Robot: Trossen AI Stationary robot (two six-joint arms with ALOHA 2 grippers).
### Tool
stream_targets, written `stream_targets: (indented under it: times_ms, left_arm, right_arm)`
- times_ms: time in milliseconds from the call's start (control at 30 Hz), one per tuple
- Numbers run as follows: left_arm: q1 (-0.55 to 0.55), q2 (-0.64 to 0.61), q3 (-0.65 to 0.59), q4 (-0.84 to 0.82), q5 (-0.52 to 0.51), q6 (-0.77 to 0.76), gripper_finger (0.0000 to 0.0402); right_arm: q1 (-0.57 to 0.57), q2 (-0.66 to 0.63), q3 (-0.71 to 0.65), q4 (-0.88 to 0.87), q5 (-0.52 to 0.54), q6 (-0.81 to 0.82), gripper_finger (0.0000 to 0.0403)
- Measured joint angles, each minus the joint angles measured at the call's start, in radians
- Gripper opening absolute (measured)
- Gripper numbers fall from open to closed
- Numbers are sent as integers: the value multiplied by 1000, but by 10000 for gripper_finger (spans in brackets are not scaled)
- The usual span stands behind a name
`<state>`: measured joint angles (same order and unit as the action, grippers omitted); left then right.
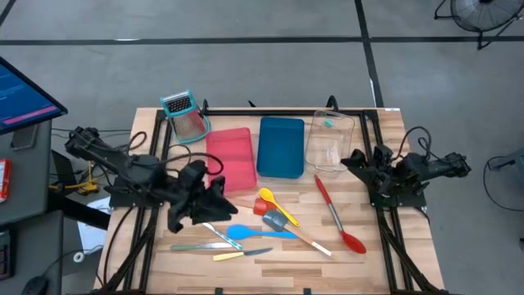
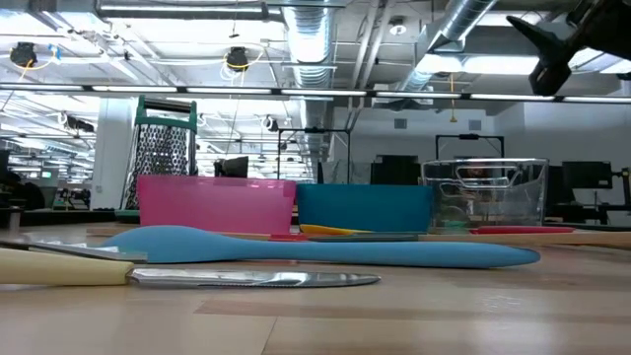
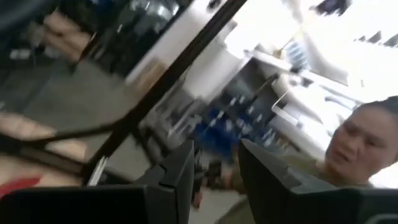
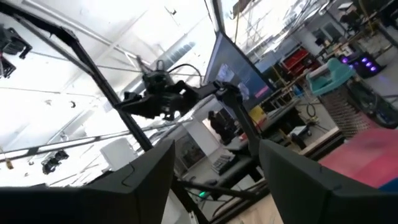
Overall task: Pick & Place Kitchen Items
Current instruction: Put the red serving spoon into the transparent bin
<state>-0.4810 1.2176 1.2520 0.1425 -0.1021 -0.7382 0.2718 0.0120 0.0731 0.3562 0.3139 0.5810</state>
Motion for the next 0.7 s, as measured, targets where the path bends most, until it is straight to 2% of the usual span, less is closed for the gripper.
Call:
stream_targets:
  times_ms: [200,333,467,567,700]
  left_arm:
    - [53,-7,192,-498,13,12,111]
    - [83,-7,241,-772,2,27,111]
    - [92,-5,240,-962,7,1,111]
    - [92,-5,240,-1078,31,-34,111]
    - [92,-6,240,-1161,30,-105,111]
  right_arm:
    - [0,34,70,-46,64,-107,234]
    - [1,84,159,-180,126,-147,234]
    - [1,173,273,-405,182,-146,234]
    - [1,267,367,-530,186,-145,234]
    - [3,417,516,-723,185,-125,234]
